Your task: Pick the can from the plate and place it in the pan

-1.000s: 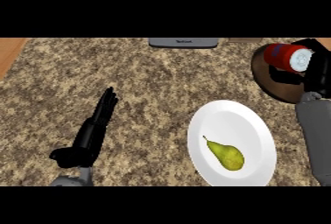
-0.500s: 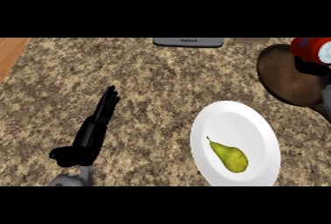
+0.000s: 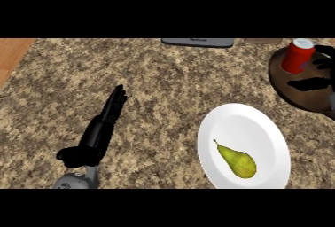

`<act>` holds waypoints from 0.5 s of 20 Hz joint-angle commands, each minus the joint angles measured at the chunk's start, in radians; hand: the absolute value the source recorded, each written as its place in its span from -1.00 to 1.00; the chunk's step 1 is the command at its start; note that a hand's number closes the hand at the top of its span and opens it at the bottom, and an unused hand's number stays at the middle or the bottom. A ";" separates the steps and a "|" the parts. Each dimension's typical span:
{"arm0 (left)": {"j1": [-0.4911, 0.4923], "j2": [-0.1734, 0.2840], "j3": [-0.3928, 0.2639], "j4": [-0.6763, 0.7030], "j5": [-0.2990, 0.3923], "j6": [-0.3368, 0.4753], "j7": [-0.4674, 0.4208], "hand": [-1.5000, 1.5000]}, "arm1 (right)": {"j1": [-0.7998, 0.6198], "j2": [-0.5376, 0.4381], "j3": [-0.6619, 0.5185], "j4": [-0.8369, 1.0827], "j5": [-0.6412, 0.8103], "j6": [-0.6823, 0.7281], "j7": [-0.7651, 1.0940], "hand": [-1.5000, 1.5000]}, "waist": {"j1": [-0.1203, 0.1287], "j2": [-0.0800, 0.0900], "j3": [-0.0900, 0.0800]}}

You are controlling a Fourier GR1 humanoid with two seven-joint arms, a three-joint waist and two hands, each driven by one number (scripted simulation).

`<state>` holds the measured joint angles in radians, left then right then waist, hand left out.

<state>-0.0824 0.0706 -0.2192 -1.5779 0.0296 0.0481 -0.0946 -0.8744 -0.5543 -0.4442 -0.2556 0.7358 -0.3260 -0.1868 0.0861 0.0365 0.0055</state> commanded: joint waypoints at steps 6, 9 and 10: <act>0.001 0.012 0.014 -0.019 0.015 -0.012 0.028 0.00 | -0.036 0.033 -0.118 0.021 -0.123 0.008 -0.171 -1.00 | 0.005 0.000 0.003; 0.021 0.004 0.014 0.028 0.003 -0.007 -0.030 0.00 | -0.030 0.008 -0.196 0.009 -0.207 0.039 -0.256 -1.00 | -0.017 -0.002 0.002; -0.028 0.011 0.037 0.026 0.014 -0.009 0.008 0.00 | -0.069 -0.011 -0.202 0.016 -0.211 0.050 -0.223 -1.00 | -0.013 -0.001 0.001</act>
<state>-0.0834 0.0712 -0.2093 -1.5697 0.0301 0.0472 -0.0973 -0.9122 -0.5498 -0.5828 -0.2365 0.5904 -0.2876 -0.3688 0.0797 0.0363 0.0078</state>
